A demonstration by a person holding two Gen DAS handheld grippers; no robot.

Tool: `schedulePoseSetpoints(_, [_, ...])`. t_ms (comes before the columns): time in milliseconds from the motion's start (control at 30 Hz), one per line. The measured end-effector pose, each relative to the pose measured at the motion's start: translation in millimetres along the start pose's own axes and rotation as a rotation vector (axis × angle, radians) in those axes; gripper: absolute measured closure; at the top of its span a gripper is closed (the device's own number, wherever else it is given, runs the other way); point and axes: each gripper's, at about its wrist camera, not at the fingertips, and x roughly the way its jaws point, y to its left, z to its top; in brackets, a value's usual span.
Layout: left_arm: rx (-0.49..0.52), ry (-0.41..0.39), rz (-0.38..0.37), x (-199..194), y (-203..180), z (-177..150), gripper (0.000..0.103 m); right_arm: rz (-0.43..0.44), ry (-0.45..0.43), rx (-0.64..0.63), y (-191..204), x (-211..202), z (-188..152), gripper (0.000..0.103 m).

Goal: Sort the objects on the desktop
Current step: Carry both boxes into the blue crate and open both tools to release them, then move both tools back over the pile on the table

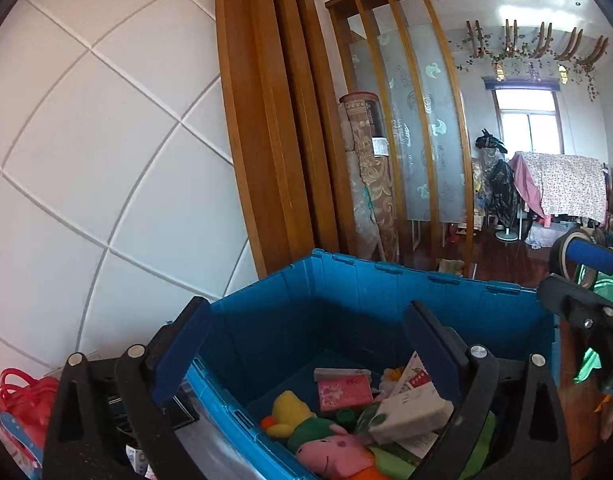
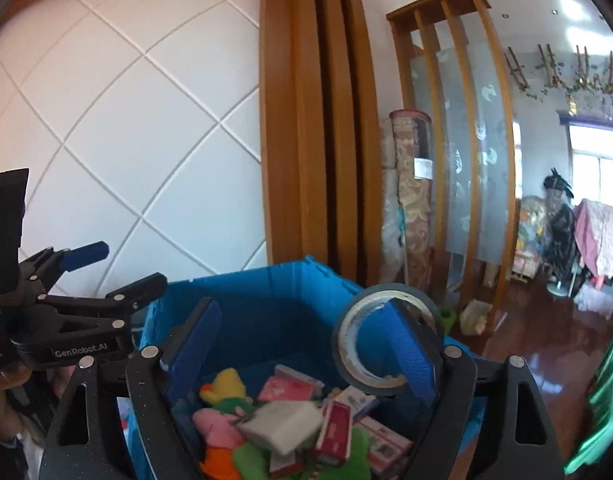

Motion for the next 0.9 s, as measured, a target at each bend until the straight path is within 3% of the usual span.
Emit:
schedulePoseSetpoints(300, [0.003,0.034,0.112,-44,19,-43,0.005,0.177,-0.001,0.040,17,-9,-14,0.010])
schedulePoseSetpoints(400, [-0.007,0.042,0.170,-67,32,-60,0.005,0.253,0.002,0.032,33,-13,-17,0.003])
schedulePoseSetpoints(633, [-0.045,0.032,0.362,-138,90,-100,0.005,0.394,0.038,0.016,81,-25,-24,0.001])
schedulePoseSetpoints(900, [-0.066,0.099,0.545,-220,170,-153,0.005,0.488,0.074,-0.024,156,-46,-39,0.001])
